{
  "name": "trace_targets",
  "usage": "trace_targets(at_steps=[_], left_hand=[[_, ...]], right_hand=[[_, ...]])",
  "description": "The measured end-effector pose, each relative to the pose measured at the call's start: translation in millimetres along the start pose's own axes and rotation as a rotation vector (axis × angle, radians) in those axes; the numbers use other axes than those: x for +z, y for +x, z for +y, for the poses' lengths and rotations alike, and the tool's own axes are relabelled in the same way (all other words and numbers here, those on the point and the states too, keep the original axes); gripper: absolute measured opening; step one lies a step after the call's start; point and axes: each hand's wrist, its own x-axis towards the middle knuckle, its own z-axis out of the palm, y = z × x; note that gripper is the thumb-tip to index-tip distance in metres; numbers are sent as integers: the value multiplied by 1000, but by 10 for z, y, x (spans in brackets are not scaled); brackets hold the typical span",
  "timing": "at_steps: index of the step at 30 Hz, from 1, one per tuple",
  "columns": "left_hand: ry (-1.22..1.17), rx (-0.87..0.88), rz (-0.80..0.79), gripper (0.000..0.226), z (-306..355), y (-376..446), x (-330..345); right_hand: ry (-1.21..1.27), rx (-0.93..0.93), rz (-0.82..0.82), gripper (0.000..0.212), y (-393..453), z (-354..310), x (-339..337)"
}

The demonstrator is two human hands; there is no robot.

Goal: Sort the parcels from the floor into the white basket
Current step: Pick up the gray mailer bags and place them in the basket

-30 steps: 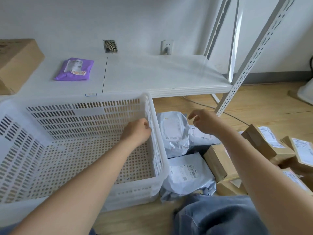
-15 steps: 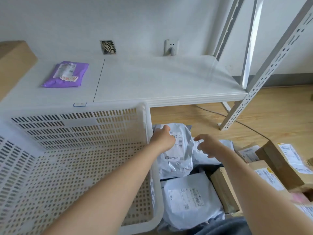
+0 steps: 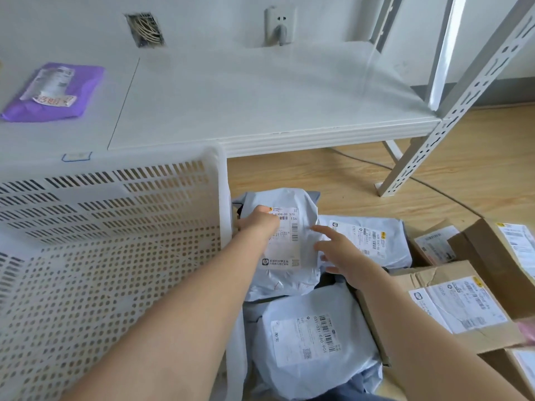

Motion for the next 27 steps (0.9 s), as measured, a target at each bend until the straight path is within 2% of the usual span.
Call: trace_targets(at_steps=[4,7,12,16,21,27], left_hand=[[-52,1,-23,61,-35,52,62],[-56,34,-61,61,-14,-6,80],[-107,173,-115,55,100,-251,3],[-132,357,-90,48,210,-574,-176],[-183,569,-42,50,356,-1017,-514],[-281,683,103,44,343,-1379,-1165]], right_hand=[[60,1,-38,53,48,29,127],[156,22,-62,57,5,6,147],[242,-43,38,60,-225,-128,-26],[269,-158,120,58,-537,-341,-149],[329,-399,256,55,-1029,-719,-270],[337,-537,214,47,-1512,-1182,-53]])
